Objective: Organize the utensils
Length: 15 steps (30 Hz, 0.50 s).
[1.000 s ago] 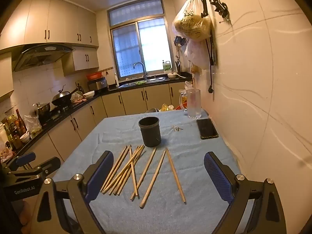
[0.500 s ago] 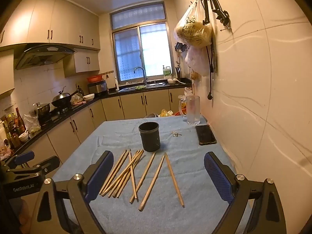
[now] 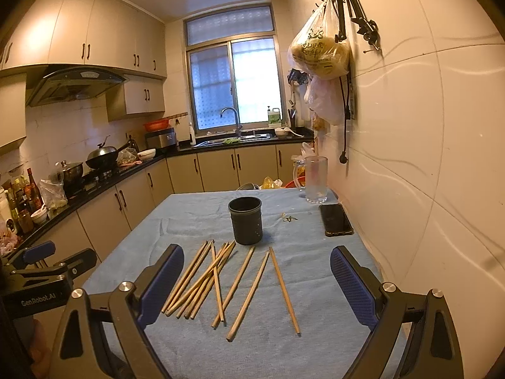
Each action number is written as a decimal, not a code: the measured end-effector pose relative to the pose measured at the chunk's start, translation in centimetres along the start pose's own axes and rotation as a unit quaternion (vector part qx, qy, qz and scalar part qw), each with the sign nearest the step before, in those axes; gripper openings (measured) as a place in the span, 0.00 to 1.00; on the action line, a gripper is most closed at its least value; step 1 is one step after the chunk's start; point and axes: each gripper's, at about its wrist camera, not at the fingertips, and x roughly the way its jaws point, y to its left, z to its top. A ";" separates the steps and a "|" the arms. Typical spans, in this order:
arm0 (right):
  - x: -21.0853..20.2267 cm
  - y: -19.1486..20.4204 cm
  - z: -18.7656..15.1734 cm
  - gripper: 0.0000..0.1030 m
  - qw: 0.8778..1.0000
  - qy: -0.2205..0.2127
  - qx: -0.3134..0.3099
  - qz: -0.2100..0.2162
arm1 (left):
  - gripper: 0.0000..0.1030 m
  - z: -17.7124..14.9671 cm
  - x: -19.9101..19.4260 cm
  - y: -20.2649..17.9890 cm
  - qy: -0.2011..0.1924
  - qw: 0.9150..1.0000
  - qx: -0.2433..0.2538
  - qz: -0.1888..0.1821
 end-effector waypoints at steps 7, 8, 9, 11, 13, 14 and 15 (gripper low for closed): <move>0.1 0.3 -0.4 0.93 1.000 -0.001 -0.003 0.010 | 1.00 -0.1 0.2 0.1 0.003 1.000 -0.003 0.006; 0.1 0.4 -0.4 0.93 1.000 -0.001 -0.004 0.012 | 1.00 -0.2 0.2 0.1 0.003 1.000 -0.003 0.006; 0.1 0.4 -0.4 0.93 1.000 -0.002 -0.005 0.012 | 1.00 -0.2 0.3 0.1 0.003 1.000 -0.004 0.007; 0.1 0.5 -0.5 0.93 1.000 -0.004 -0.007 0.014 | 1.00 -0.3 0.2 0.2 0.001 1.000 -0.007 0.013; 0.1 0.6 -0.6 0.93 1.000 -0.005 -0.010 0.020 | 1.00 -0.5 0.2 0.2 0.000 1.000 -0.008 0.019; 0.1 0.6 -0.7 0.93 1.000 -0.006 -0.011 0.022 | 1.00 -0.5 0.2 0.2 0.000 1.000 -0.009 0.021; 0.2 0.5 -0.7 0.93 1.000 -0.005 -0.012 0.025 | 1.00 -0.5 0.2 0.2 0.001 1.000 -0.009 0.023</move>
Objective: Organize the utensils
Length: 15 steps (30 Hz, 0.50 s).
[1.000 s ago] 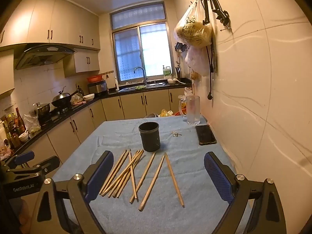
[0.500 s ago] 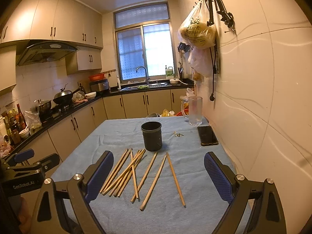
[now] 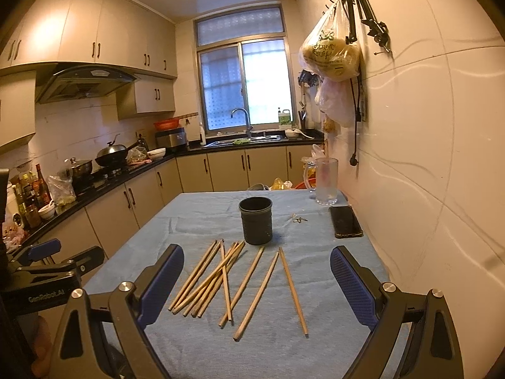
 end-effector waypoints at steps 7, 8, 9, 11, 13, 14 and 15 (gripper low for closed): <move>1.1 -0.1 -0.9 0.93 0.999 0.007 -0.011 0.033 | 1.00 -0.7 0.2 -0.5 0.004 1.000 0.003 0.024; 1.2 -0.1 -0.9 0.93 0.999 0.008 -0.011 0.037 | 1.00 -0.8 0.4 -0.5 0.008 1.000 0.001 0.025; 1.4 -0.2 -1.1 0.93 0.999 0.010 -0.011 0.042 | 1.00 -0.9 0.6 -0.6 0.013 1.000 0.001 0.025; 1.7 -0.4 -1.4 0.93 0.999 0.012 -0.010 0.046 | 1.00 -1.1 0.9 -0.8 0.016 0.999 0.003 0.028; 2.1 -0.6 -1.7 0.93 0.998 0.015 -0.010 0.053 | 1.00 -1.1 0.9 -1.1 0.016 0.999 0.004 0.033; 2.2 -0.7 -1.8 0.93 0.998 0.016 -0.010 0.052 | 1.00 -1.1 0.9 -1.2 0.015 0.999 0.003 0.033; 2.3 -0.9 -1.9 0.93 0.998 0.017 -0.010 0.053 | 1.00 -1.0 1.0 -1.4 0.015 0.999 0.003 0.032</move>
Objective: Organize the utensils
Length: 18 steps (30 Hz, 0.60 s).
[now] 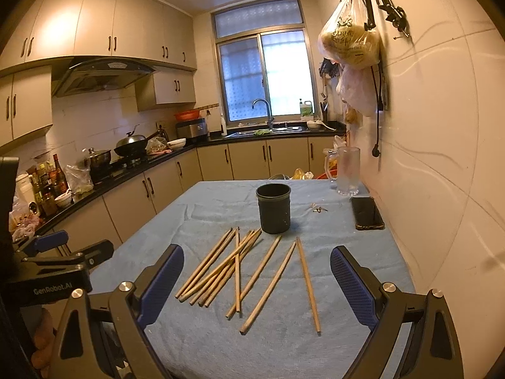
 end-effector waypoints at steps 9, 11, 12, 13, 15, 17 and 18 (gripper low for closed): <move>0.1 -0.9 0.0 0.92 1.000 -0.003 0.005 0.002 | 1.00 0.4 0.1 -0.8 -0.009 1.000 0.013 0.001; 0.2 -1.1 0.1 0.92 1.000 -0.002 0.007 0.005 | 1.00 0.5 0.2 -0.9 -0.007 1.000 0.014 0.000; 0.3 -1.0 0.2 0.92 1.000 -0.001 0.008 0.007 | 1.00 0.5 0.2 -0.9 -0.006 1.000 0.014 0.001; 0.3 -1.1 0.2 0.92 1.000 0.001 0.009 0.009 | 1.00 0.6 0.3 -0.9 -0.006 1.000 0.015 0.001; 0.5 -1.0 0.3 0.90 1.000 0.003 0.008 0.012 | 1.00 0.5 0.3 -0.8 -0.006 1.000 0.016 -0.002; 0.7 -0.8 0.4 0.89 1.000 0.006 0.004 0.013 | 1.00 0.5 0.3 -0.8 -0.007 1.000 0.016 -0.003; 0.8 -0.7 0.4 0.89 1.000 0.006 0.003 0.014 | 1.00 0.6 0.3 -0.7 -0.007 1.000 0.016 -0.003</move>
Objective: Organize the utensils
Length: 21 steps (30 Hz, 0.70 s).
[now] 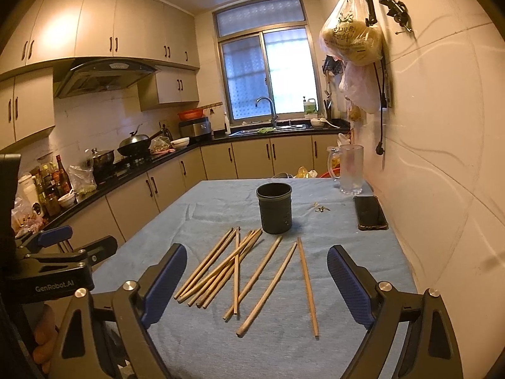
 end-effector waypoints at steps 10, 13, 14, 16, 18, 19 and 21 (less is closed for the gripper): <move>0.5 0.5 0.2 0.85 1.000 0.008 -0.007 0.010 | 1.00 0.2 0.4 0.4 0.004 1.000 -0.004 0.003; 0.7 0.4 0.3 0.84 1.000 0.010 -0.005 0.011 | 1.00 0.3 0.5 0.3 0.003 1.000 -0.003 0.002; 0.6 0.5 0.2 0.84 1.000 0.009 -0.005 0.011 | 1.00 0.4 0.5 0.2 0.002 1.000 -0.002 0.001; 0.7 0.5 0.3 0.83 1.000 0.009 -0.006 0.011 | 1.00 0.5 0.5 0.1 0.001 1.000 -0.001 -0.001; 0.8 0.5 0.4 0.82 1.000 0.008 -0.006 0.009 | 1.00 0.5 0.6 0.0 0.002 1.000 0.001 -0.001; 0.8 0.4 0.5 0.82 1.000 0.008 -0.005 0.009 | 1.00 0.6 0.6 -0.1 0.002 1.000 0.002 -0.001; 0.9 0.3 0.6 0.81 1.000 0.008 -0.003 0.008 | 1.00 0.6 0.8 -0.1 0.003 1.000 0.003 -0.001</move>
